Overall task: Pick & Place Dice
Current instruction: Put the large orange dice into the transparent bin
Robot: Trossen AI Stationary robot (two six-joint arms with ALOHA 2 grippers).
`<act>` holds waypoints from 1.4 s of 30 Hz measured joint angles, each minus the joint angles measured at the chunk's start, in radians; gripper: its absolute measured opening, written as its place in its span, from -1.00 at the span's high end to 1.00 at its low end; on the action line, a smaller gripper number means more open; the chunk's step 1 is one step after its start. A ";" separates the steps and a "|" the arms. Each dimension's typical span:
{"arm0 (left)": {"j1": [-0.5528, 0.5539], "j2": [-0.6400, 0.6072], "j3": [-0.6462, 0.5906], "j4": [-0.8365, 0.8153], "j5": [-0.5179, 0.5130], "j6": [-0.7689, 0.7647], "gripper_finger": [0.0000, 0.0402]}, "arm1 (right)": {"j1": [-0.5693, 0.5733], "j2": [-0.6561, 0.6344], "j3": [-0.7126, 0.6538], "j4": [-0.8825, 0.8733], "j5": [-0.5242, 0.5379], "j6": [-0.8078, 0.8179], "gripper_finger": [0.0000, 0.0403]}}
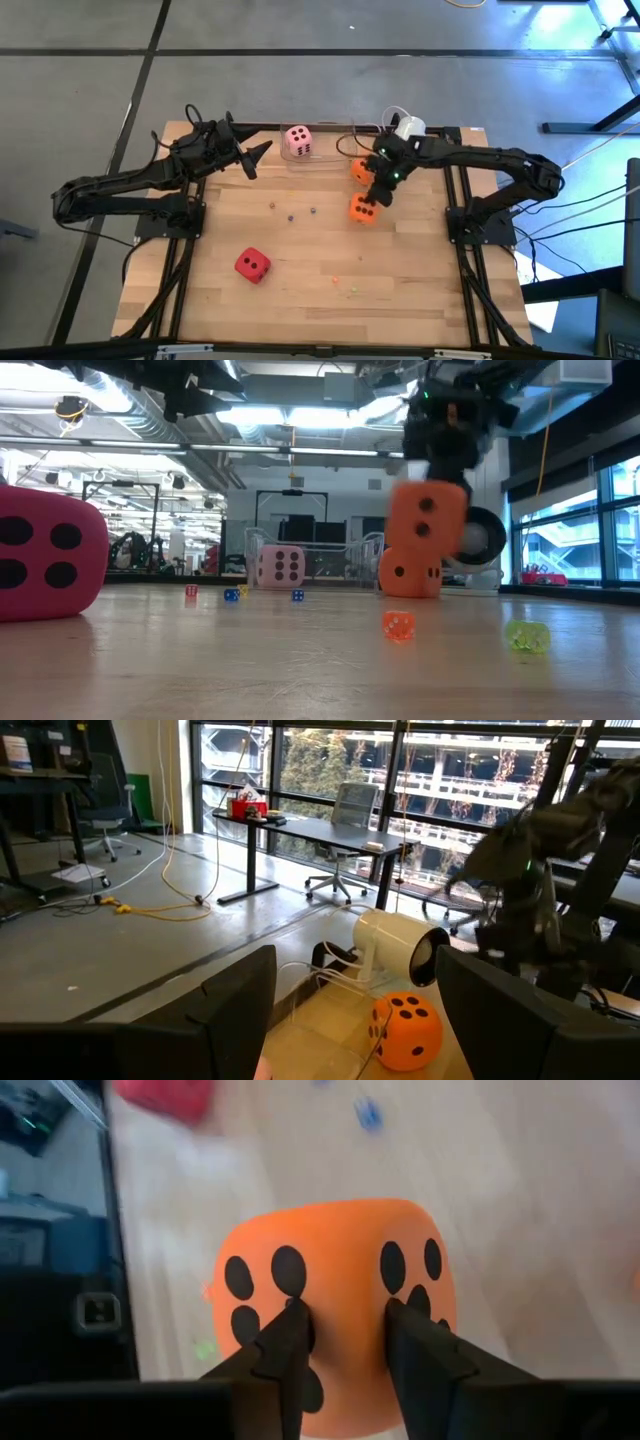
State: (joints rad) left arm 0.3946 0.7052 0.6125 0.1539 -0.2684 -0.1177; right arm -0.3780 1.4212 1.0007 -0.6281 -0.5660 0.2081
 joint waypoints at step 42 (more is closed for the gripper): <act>0.000 0.000 0.000 -0.003 0.001 -0.002 -0.33 | -0.033 0.522 0.486 0.254 0.878 -0.795 0.42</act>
State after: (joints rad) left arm 0.3943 0.7048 0.6125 0.1509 -0.2669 -0.1196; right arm -0.4108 1.9434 1.4864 -0.3742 0.3120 -0.5872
